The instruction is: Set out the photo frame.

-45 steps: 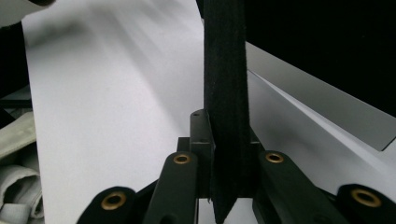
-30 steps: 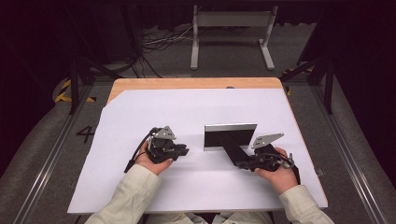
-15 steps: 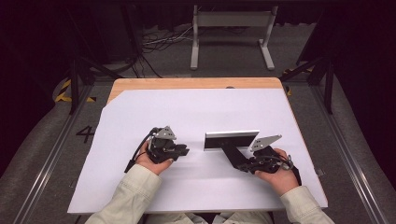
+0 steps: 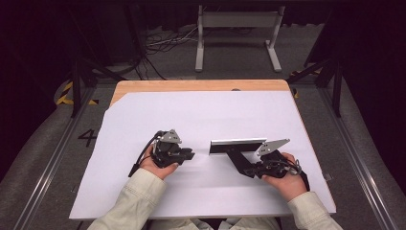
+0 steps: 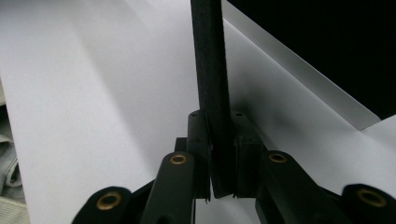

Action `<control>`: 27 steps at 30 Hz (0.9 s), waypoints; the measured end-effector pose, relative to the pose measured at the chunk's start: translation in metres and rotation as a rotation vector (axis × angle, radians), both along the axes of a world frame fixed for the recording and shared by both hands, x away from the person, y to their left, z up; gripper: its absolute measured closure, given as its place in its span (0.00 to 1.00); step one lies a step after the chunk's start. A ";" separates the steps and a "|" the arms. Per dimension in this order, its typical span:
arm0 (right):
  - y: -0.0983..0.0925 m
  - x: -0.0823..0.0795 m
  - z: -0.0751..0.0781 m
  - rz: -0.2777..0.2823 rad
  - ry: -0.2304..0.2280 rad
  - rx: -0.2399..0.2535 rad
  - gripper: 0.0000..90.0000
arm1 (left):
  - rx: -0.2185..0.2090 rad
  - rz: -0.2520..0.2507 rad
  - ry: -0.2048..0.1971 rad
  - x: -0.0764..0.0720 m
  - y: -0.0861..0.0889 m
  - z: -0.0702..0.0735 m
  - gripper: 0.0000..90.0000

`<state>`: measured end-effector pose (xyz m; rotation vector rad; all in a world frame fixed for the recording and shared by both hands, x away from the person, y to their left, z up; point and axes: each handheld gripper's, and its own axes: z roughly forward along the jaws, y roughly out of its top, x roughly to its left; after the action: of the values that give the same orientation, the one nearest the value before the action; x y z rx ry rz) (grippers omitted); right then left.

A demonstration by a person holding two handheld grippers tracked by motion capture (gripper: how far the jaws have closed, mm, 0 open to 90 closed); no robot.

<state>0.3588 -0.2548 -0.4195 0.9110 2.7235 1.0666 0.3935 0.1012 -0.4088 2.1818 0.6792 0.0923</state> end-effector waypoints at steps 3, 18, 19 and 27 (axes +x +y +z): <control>-0.001 -0.001 0.001 -0.002 0.001 0.006 0.87 | 0.001 0.005 -0.005 0.001 -0.001 0.001 0.86; -0.015 -0.013 0.017 -0.035 -0.022 0.053 0.80 | 0.025 0.064 -0.059 0.007 -0.013 0.002 1.00; -0.016 -0.014 0.018 -0.035 -0.021 0.055 0.80 | 0.023 0.064 -0.065 0.008 -0.013 0.002 1.00; -0.027 -0.020 0.031 -0.063 -0.058 0.086 0.82 | 0.019 0.060 -0.094 0.008 -0.018 0.002 1.00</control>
<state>0.3392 -0.2818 -0.3889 0.9558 2.6023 1.1874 0.4017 0.0828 -0.4066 2.1612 0.6932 0.2319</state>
